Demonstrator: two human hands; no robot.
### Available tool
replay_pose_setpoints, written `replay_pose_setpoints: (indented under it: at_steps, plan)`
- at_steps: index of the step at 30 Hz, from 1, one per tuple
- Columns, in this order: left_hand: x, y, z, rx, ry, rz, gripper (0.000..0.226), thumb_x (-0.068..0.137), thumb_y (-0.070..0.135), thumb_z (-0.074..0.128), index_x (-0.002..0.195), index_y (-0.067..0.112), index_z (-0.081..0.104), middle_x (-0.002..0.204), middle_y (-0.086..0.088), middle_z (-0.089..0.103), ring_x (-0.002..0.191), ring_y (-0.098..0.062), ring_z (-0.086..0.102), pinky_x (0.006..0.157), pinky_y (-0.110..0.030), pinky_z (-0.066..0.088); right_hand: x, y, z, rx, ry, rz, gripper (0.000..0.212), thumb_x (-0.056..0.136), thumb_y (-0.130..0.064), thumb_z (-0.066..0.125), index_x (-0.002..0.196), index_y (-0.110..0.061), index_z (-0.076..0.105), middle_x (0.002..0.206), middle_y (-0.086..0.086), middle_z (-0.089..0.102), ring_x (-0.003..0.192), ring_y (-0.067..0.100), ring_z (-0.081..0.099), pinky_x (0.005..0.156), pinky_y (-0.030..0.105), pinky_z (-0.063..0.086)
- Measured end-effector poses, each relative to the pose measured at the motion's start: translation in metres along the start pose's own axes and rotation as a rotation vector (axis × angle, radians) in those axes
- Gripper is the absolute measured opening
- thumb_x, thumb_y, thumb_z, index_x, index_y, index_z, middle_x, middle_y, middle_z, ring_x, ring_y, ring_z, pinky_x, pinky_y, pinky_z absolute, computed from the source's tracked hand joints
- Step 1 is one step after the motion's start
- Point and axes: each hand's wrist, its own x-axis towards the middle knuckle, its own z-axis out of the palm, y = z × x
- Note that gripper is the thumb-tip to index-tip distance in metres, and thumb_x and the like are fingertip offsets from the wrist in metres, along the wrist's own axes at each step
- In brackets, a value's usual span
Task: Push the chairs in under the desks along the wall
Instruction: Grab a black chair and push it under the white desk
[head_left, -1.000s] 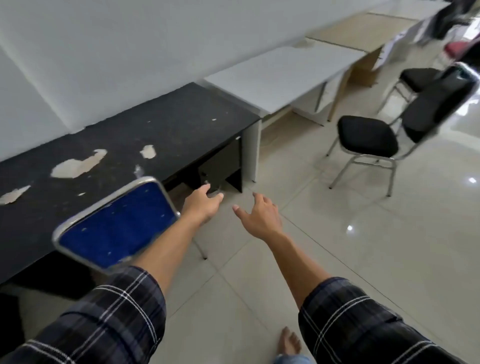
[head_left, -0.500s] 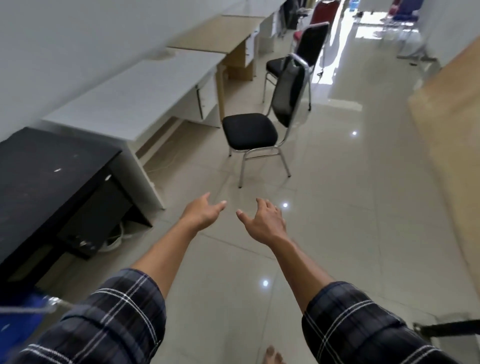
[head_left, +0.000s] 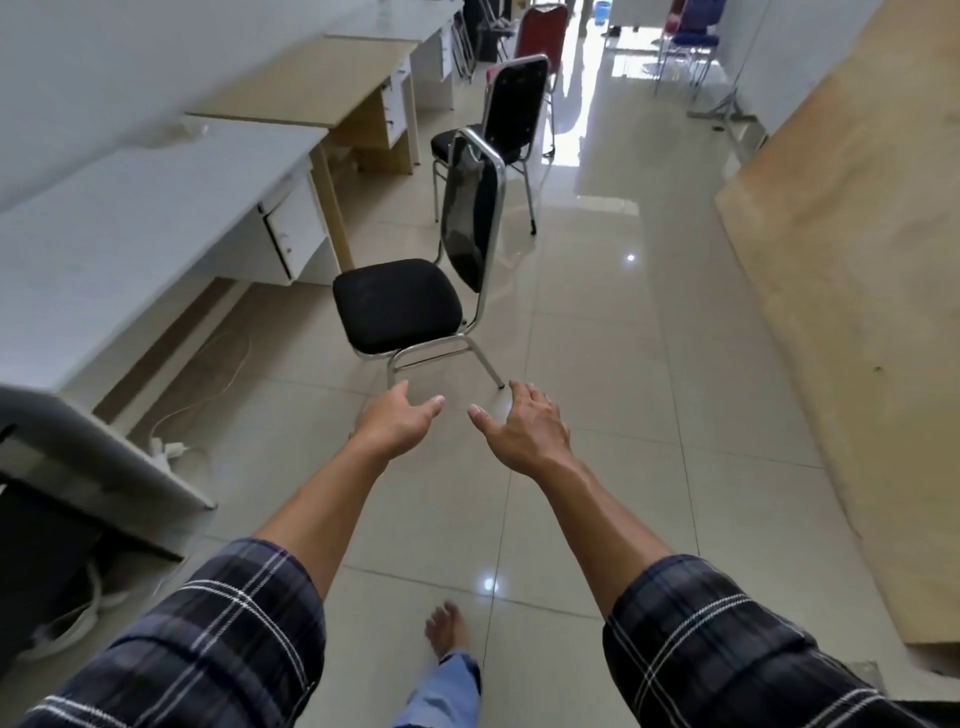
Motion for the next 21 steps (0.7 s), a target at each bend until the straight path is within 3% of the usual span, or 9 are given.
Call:
replay_pose_setpoints:
  at_steps: [16,21]
  plan:
    - [0.294,0.204,0.016,-0.005,-0.041,0.114,0.076,0.089,0.055,0.052,0.15,0.018,0.028,0.152,-0.006,0.038,0.137,-0.029,0.037,0.108,-0.045,0.033,0.309,0.0,-0.119,0.062,0.101,0.101,0.09,0.096,-0.068,0.051,0.165,-0.017,0.023,0.172,0.01,0.027,0.158,0.03,0.024,0.125,0.058,0.028]
    - [0.392,0.262,0.032,-0.059,-0.01,0.049,0.078,0.089,0.057,0.053,0.152,0.02,0.025,0.153,-0.006,0.037,0.139,-0.029,0.034,0.111,-0.05,0.031,0.428,0.015,-0.156,0.074,0.059,0.058,0.091,0.096,-0.067,0.052,0.165,-0.016,0.022,0.173,0.01,0.026,0.159,0.03,0.023,0.126,0.056,0.026]
